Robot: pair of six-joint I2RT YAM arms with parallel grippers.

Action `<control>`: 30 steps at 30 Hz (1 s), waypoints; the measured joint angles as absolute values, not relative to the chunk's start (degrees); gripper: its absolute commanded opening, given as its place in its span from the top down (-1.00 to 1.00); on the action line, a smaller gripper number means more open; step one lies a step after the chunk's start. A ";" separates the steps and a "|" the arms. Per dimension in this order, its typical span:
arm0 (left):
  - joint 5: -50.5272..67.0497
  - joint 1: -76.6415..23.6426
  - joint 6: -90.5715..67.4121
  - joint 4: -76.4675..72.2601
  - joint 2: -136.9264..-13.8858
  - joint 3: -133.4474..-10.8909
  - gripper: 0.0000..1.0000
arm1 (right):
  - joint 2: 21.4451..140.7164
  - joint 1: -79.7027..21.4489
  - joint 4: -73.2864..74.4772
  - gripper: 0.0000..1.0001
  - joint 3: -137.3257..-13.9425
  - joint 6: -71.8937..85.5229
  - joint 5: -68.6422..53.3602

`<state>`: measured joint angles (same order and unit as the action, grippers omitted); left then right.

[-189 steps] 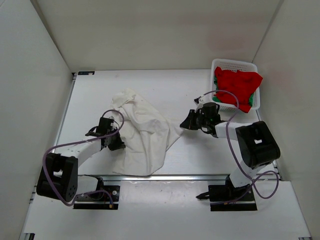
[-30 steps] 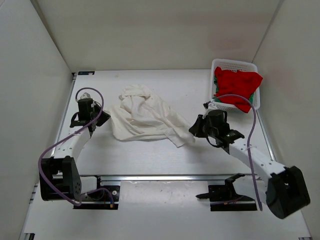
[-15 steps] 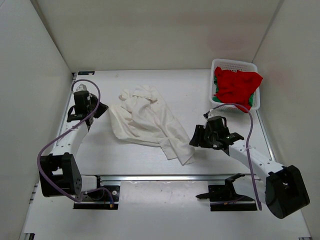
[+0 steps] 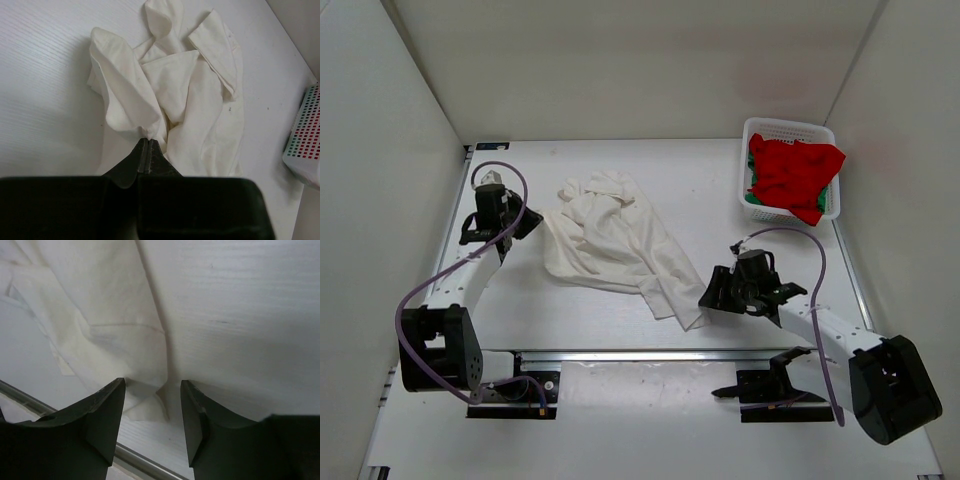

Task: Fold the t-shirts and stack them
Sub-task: Flatten out the tshirt

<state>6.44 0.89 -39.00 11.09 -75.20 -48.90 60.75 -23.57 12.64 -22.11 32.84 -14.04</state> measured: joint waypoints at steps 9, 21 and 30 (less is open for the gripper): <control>6.42 0.89 -39.03 10.76 -75.22 -48.21 1.00 | 60.99 -19.99 3.44 0.42 -20.58 34.89 -19.22; 6.44 0.89 -39.03 10.74 -75.20 -48.16 1.00 | 61.17 -17.98 2.09 0.42 -21.78 35.35 -23.42; 6.50 0.89 -39.29 10.74 -74.96 -48.16 1.00 | 65.73 -20.64 5.30 0.33 -26.11 32.38 -22.57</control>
